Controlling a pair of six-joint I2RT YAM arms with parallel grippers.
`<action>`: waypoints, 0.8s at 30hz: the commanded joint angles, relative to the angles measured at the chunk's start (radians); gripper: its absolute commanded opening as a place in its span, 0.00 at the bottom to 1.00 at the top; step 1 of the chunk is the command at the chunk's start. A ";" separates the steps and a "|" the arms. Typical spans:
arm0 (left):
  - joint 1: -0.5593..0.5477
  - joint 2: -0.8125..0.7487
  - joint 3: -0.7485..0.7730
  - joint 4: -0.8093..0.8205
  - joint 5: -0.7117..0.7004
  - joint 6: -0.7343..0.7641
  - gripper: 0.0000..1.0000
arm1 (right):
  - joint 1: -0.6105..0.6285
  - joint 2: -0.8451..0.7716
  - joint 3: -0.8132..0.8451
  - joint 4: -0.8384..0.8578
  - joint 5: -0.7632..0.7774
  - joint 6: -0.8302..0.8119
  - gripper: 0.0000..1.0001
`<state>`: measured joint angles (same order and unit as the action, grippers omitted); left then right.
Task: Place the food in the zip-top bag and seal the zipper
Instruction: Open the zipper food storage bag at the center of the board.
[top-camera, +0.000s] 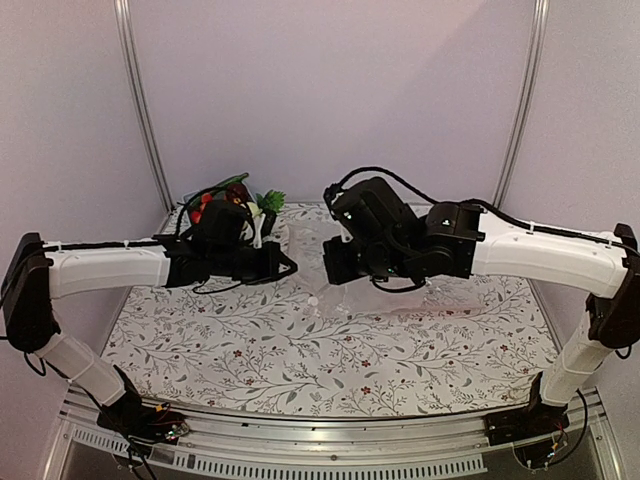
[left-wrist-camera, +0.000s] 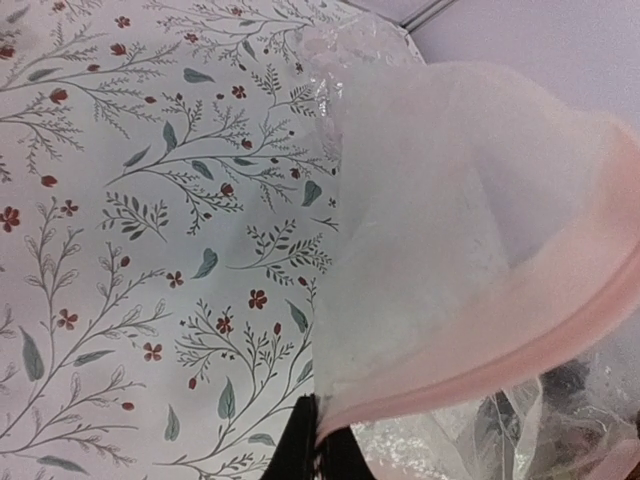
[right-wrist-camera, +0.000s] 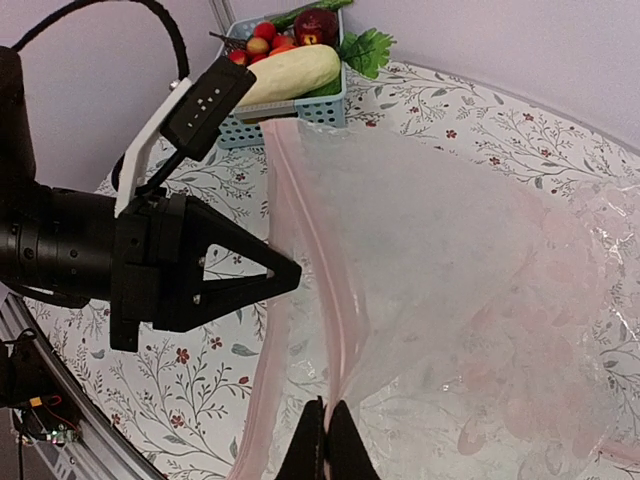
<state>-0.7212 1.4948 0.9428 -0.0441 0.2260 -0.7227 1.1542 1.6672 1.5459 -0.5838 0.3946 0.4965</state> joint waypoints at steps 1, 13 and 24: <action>-0.032 0.022 0.035 -0.058 -0.051 0.044 0.03 | 0.048 -0.008 0.046 -0.034 0.178 0.003 0.00; -0.038 -0.077 0.013 0.005 0.013 0.100 0.40 | 0.044 0.062 0.084 -0.096 0.233 0.043 0.00; -0.014 -0.371 0.038 -0.277 -0.146 0.251 0.88 | -0.009 0.049 0.044 -0.047 0.115 0.100 0.00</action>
<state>-0.7506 1.1744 0.9634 -0.1459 0.1558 -0.5652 1.1542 1.7199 1.6020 -0.6563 0.5446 0.5770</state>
